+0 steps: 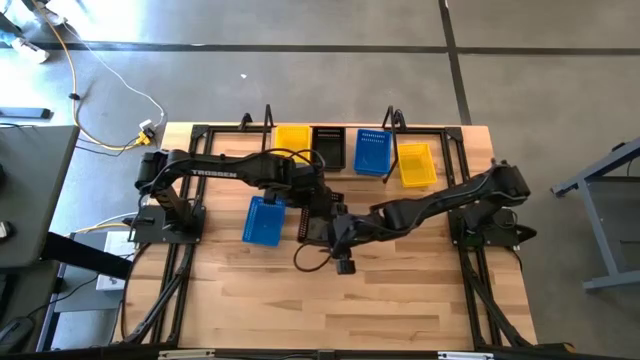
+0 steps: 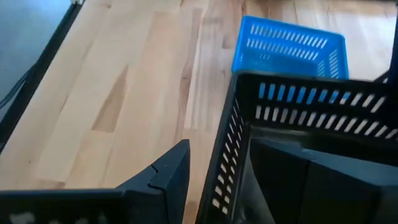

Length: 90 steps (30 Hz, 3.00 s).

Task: Stack baskets on shelf by color
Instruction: Stack the black bin on top of the other black stacked bins on the shelf

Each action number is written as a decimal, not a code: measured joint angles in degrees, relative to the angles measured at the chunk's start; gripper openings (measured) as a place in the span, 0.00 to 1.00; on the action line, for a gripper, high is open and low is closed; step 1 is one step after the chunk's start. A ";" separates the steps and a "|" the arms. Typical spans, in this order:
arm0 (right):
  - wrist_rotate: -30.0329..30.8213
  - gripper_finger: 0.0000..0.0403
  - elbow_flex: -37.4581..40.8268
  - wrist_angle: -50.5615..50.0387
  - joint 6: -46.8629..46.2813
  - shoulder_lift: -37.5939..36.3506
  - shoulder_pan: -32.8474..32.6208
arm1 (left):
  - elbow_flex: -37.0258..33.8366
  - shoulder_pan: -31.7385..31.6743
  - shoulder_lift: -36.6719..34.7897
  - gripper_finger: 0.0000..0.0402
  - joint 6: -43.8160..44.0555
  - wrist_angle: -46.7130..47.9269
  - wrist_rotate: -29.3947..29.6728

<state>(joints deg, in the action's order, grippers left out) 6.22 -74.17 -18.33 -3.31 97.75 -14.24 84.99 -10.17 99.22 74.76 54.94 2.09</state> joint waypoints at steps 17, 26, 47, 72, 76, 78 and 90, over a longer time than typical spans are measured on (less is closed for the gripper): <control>2.76 0.12 -0.02 -7.21 -9.31 2.21 1.04 | -0.04 -0.09 0.00 0.01 -5.10 -4.95 -0.72; 3.25 0.01 -0.02 -7.59 -13.47 2.21 1.16 | -0.06 -0.72 -0.02 0.14 -9.58 -5.51 -0.94; 8.41 0.00 -0.02 -9.67 -21.27 1.52 1.64 | -0.02 -8.79 -9.45 0.25 -39.79 -3.78 -6.58; 5.23 0.00 -0.02 -6.38 24.81 -6.10 24.85 | -0.02 -11.70 -21.42 0.25 -52.94 0.35 -6.60; 1.75 0.00 -0.02 -6.11 27.85 -5.22 28.07 | -0.02 -12.04 -21.41 0.25 -52.93 0.37 -6.60; 0.27 0.00 -0.02 -5.14 29.16 -4.60 28.96 | -0.02 -12.04 -21.40 0.25 -52.93 0.37 -6.61; -3.48 0.00 0.00 -3.63 27.84 -0.25 32.18 | -0.02 -12.76 -21.35 0.25 -52.89 0.54 -6.49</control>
<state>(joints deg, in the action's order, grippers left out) 2.74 -74.17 -21.96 24.53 97.51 17.94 84.97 -22.94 77.87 21.87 55.48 -4.40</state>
